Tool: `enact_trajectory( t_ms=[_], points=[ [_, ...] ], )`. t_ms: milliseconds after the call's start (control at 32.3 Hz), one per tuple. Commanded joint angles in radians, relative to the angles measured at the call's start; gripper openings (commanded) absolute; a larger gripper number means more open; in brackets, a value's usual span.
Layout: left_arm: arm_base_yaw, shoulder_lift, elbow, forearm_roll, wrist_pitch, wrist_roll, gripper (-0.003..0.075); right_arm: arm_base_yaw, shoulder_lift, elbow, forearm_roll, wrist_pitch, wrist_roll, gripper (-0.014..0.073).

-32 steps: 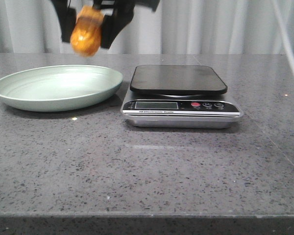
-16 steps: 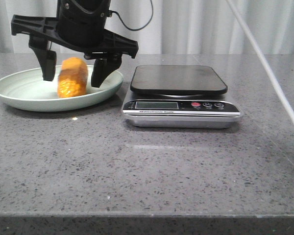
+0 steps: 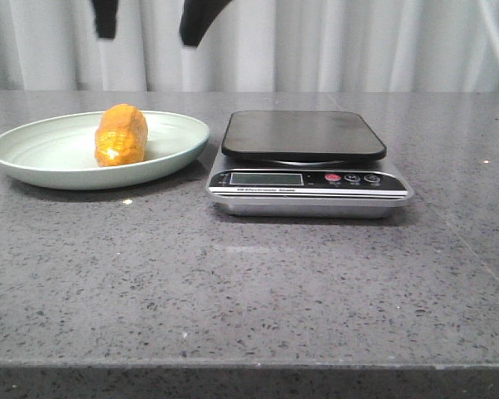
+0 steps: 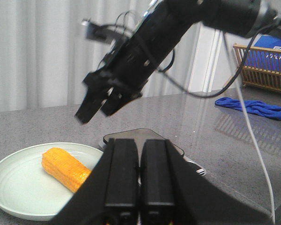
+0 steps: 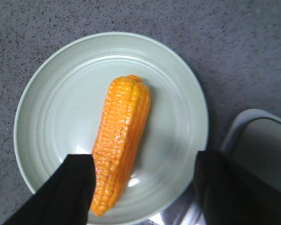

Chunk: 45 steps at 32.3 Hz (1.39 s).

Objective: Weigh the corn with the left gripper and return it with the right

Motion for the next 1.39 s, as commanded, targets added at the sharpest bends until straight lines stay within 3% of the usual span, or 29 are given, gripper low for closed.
enact_trajectory(
  t_ms=[0,155,310,868,1023,1147,1364],
  points=[
    [-0.005,0.011,-0.026,0.0,-0.077,-0.001,0.0127,-0.032,-0.126,-0.036,-0.011,0.02,-0.084,0.0456],
    [-0.005,0.011,-0.026,0.0,-0.077,-0.001,0.0127,-0.087,-0.232,-0.013,-0.03,0.086,-0.15,0.0344],
    [-0.005,0.011,-0.026,0.0,-0.077,-0.001,0.0127,-0.124,-0.368,0.12,-0.083,0.056,-0.152,0.0318],
    [-0.005,0.011,-0.026,0.0,-0.077,-0.001,0.0127,-0.132,-1.312,1.166,-0.104,-0.555,-0.151,0.0314],
    [-0.005,0.011,-0.026,0.0,-0.077,-0.001,0.0127,-0.132,-1.565,1.371,-0.136,-0.684,-0.151,0.0248],
    [-0.005,0.011,-0.026,0.0,-0.077,-0.001,0.0127,-0.132,-1.716,1.496,-0.138,-0.753,-0.151,0.0134],
    [-0.005,0.011,-0.026,0.0,-0.077,-0.001,0.0127,-0.132,-1.812,1.625,-0.138,-0.833,-0.151,0.0142]
  ],
)
